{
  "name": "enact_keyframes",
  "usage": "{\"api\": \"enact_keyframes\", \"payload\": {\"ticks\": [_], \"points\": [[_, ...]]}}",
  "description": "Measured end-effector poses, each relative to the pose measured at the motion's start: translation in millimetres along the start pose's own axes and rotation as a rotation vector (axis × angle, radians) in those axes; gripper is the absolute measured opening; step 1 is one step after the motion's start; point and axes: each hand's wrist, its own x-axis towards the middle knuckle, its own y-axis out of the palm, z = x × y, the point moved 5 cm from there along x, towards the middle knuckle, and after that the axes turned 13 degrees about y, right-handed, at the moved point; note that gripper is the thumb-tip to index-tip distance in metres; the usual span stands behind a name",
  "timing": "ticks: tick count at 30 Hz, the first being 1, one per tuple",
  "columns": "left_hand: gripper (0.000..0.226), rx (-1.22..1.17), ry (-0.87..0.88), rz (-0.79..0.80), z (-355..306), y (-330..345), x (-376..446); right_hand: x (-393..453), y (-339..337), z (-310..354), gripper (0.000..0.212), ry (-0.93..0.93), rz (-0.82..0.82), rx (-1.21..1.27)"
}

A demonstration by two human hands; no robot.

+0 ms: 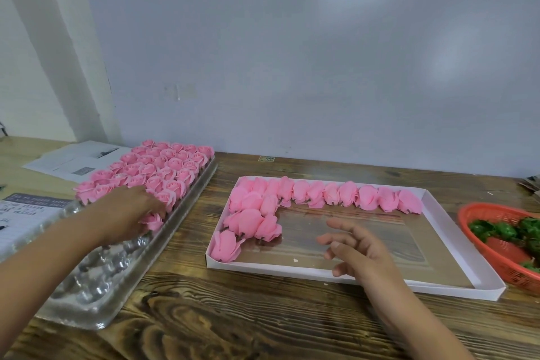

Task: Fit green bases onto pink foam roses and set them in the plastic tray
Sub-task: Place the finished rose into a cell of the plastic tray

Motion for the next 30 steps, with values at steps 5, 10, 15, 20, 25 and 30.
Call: {"api": "enact_keyframes", "payload": {"ticks": [5, 10, 15, 20, 25, 30], "points": [[0.048, -0.044, -0.02, -0.111, -33, -24, 3, -2, 1, 2, 0.033, 0.0, -0.004, -0.008], [0.023, -0.472, 0.121, -0.37, -125, -43, 12, -4, 2, 4, 0.032, -0.001, -0.004, -0.012], [0.024, -0.567, 0.268, -0.401, -190, -17, 26, -3, 1, 3, 0.03, 0.0, -0.004, -0.03], [0.028, -0.459, 0.273, -0.669, -200, -12, 23, 2, 3, -1, 0.027, 0.019, -0.093, -0.322], [0.027, -0.462, 0.275, -0.717, -202, -9, 23, 23, 12, 0, 0.02, 0.203, -0.13, -0.603], [0.026, -0.462, 0.284, -0.718, -202, -10, 22, 52, 48, -6, 0.019, 0.461, -0.058, -0.27]]}}
